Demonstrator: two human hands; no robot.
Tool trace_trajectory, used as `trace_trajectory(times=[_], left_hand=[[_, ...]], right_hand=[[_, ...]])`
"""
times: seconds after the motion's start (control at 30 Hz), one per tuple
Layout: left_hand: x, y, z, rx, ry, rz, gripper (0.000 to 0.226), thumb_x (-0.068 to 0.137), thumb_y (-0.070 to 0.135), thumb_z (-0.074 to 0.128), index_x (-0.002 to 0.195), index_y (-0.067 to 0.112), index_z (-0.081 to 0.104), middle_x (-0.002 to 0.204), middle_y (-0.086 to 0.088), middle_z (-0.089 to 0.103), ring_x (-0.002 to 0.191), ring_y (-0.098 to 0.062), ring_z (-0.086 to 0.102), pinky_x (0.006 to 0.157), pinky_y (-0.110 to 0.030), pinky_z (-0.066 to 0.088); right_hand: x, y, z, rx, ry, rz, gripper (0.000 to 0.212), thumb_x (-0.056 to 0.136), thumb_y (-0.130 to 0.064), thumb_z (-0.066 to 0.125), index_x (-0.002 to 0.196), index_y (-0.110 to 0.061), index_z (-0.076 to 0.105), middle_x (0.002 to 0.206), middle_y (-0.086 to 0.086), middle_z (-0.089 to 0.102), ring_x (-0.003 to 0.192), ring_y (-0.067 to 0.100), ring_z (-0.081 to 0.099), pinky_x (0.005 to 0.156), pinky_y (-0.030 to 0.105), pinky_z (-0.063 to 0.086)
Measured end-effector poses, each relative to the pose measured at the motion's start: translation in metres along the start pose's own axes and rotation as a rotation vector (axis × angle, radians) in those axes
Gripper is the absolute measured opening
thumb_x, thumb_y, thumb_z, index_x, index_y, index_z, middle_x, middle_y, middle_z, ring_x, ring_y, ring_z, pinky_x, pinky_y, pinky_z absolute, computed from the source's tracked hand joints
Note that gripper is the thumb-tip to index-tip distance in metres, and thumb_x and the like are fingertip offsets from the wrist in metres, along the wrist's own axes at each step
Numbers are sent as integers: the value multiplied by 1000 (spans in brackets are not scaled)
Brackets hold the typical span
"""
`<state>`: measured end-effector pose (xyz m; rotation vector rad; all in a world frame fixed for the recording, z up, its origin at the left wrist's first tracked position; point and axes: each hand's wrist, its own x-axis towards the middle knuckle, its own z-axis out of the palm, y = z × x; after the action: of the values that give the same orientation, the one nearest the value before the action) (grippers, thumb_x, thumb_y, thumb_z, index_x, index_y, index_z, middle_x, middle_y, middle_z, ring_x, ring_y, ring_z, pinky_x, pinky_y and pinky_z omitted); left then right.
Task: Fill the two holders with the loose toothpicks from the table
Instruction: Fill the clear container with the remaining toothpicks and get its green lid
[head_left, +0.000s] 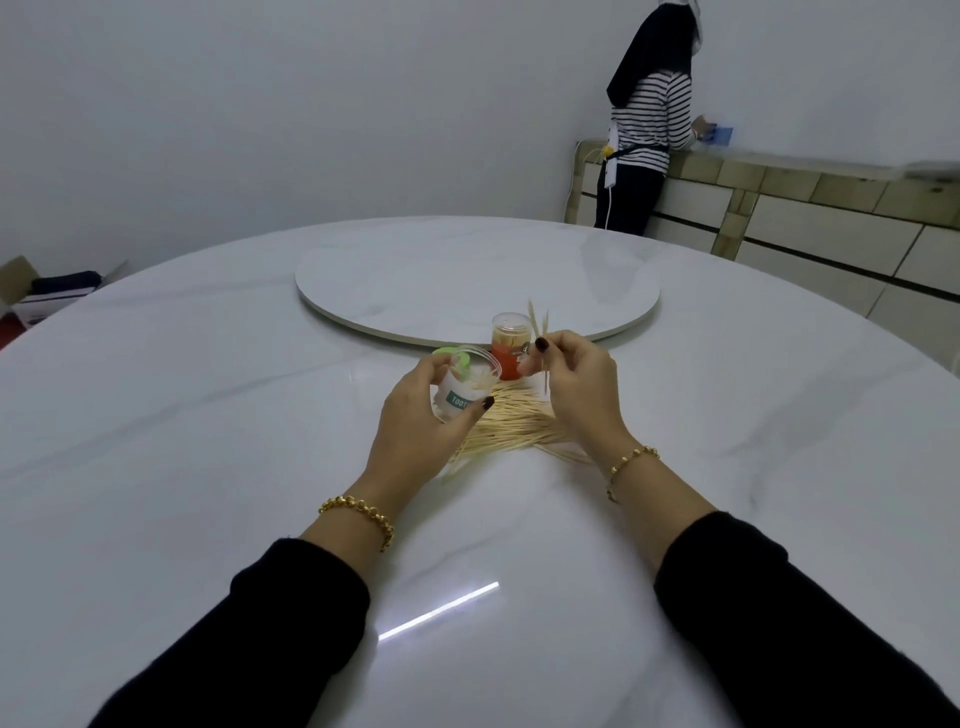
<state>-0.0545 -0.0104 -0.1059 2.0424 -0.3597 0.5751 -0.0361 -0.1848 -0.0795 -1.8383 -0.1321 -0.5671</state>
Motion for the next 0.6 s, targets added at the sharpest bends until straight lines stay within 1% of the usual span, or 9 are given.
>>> trace_trajectory(times=[0.07,0.1,0.17,0.2,0.23,0.33,0.4,0.5,0.6], left_hand=[[3,-1,4,6,-9,18,50,77,38,75,119,21,54,108,12,61,102,-3,55,85,-17,44],[4,-2,6,13,-11,29,51,77,39,75,119,21,54,108,12,61,101,-2,55,86,-22,47],[7,-3,8,21,-16,49,51,76,41,74,119,23,54,106,14,61,101,-1,55,85,-32,51],[8,-3,9,24,-16,55,51,75,42,73,118,24,54,106,16,61,100,-1,54,85,-35,52],[9,-4,10,27,-14,59,50,74,44,72,118,25,54,105,17,61,100,-1,55,84,-37,52],[11,-4,11,13,-10,63,48,74,43,70,116,25,55,104,17,62,99,-3,56,84,-38,51],[12,-5,12,-2,-14,61,47,74,42,71,115,25,56,104,16,62,99,-4,56,82,-38,52],[12,-5,11,-10,-7,55,47,74,43,71,115,26,55,104,18,61,99,-2,55,81,-37,53],[12,-5,10,-15,-4,51,45,74,42,71,114,29,54,103,21,60,100,2,54,82,-28,50]], right_hand=[[4,-7,2,58,0,-9,23,98,-17,48,81,-13,63,76,-3,73,76,25,67,72,35,52],[7,-11,2,90,-4,-14,22,99,-16,47,84,-10,63,78,-2,74,79,25,68,71,34,54],[11,-19,5,183,-27,-14,22,101,-12,44,91,-3,61,82,-2,73,80,13,70,64,23,54],[13,-23,8,226,-46,-13,22,101,-12,43,93,-2,60,84,0,74,81,10,70,65,18,53],[14,-24,11,257,-66,-14,21,101,-13,42,93,-3,59,86,1,74,83,12,70,67,19,53],[14,-24,20,292,-95,-9,19,101,-17,43,93,-7,58,90,1,75,87,22,70,74,32,58],[12,-20,25,304,-104,3,19,101,-17,44,95,-5,57,93,0,75,89,26,69,77,41,58],[10,-12,29,306,-136,5,21,102,-15,42,96,-2,57,96,2,74,94,23,69,79,38,57],[9,-7,31,289,-143,-15,29,103,-22,37,96,-9,61,100,0,72,98,19,67,85,37,54]])
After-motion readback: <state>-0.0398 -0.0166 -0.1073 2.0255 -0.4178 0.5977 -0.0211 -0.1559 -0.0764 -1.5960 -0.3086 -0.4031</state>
